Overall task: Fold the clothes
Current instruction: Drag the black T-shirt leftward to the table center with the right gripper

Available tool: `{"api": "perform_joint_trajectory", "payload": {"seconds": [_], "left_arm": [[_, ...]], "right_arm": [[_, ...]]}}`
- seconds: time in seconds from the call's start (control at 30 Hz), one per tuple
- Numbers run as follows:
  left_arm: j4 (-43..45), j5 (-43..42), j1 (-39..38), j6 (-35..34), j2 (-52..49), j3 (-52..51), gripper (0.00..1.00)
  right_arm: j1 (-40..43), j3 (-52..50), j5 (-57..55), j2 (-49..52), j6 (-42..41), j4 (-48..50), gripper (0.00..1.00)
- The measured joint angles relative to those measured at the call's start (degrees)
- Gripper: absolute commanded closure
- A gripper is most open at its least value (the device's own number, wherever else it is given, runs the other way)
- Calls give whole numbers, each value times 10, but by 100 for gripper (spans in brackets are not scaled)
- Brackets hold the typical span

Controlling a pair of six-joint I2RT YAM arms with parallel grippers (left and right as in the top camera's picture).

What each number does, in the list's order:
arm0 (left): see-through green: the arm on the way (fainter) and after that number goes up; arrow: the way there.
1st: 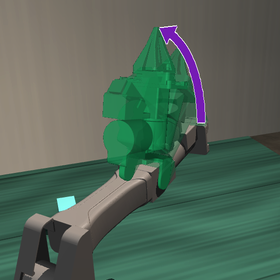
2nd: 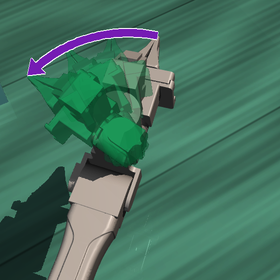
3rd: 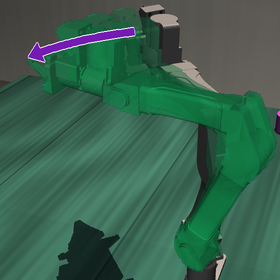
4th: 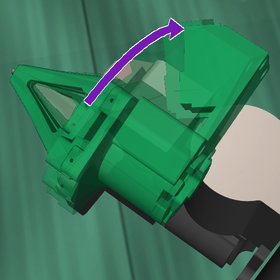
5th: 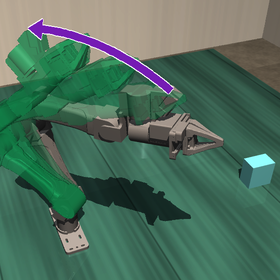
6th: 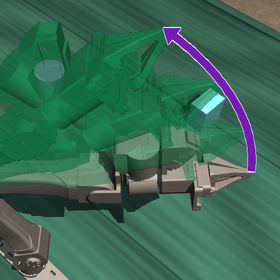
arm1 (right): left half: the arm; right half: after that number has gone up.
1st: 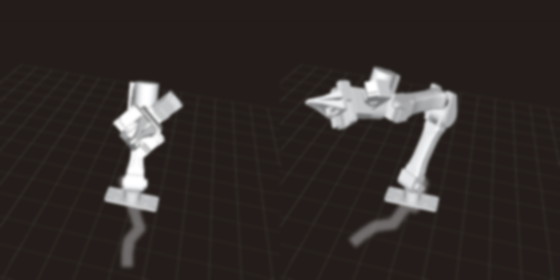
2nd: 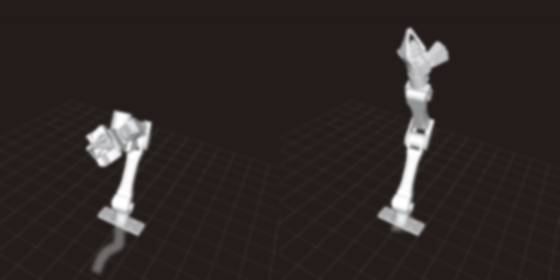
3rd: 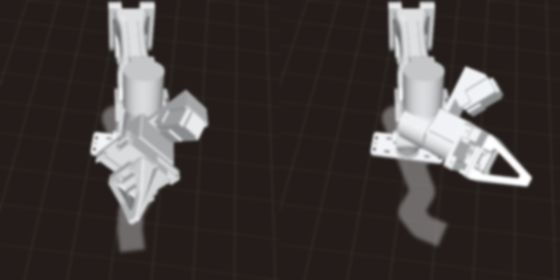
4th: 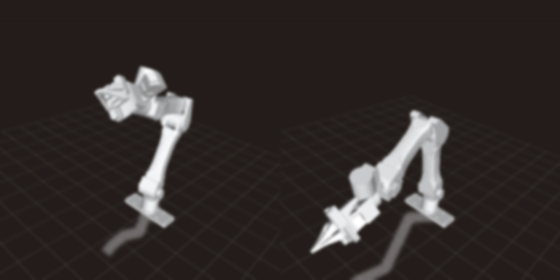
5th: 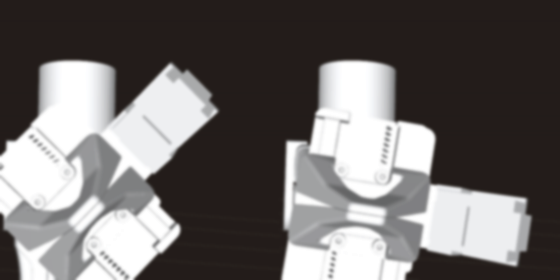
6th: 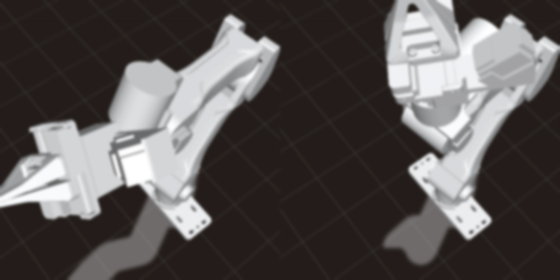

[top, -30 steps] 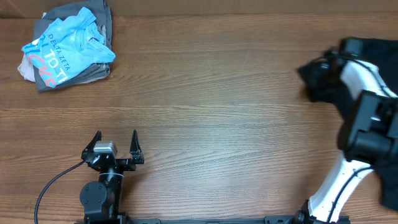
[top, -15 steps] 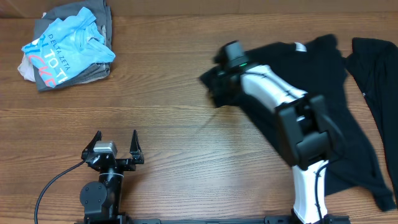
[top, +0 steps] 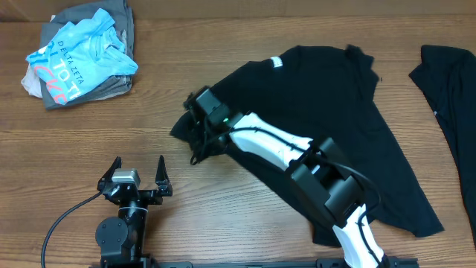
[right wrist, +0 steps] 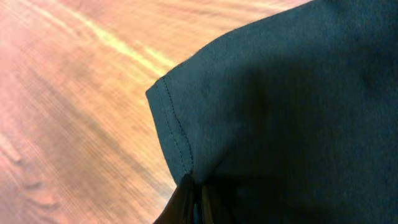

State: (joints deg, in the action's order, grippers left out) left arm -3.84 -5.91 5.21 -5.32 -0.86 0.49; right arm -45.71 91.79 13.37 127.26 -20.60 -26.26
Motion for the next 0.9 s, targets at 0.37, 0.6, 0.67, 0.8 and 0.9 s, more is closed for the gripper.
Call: {"api": "perform_joint_trajectory", "payload": {"seconds": [0.37, 0.6, 0.67, 0.8, 0.9], "left_arm": [[0, 0, 0, 0, 0, 0, 0], [0, 0, 0, 0, 0, 0, 0], [0, 0, 0, 0, 0, 0, 0], [0, 0, 0, 0, 0, 0, 0], [0, 0, 0, 0, 0, 0, 0]], "right_arm": [[-45, 0, -3, 0, -18, 6, 96], [-6, 0, -1, -16, -61, -18, 91], [15, 0, 0, -33, -64, -37, 83], [68, 0, -2, -108, -73, -93, 76], [100, 0, 0, -172, -77, -127, 53]]}}
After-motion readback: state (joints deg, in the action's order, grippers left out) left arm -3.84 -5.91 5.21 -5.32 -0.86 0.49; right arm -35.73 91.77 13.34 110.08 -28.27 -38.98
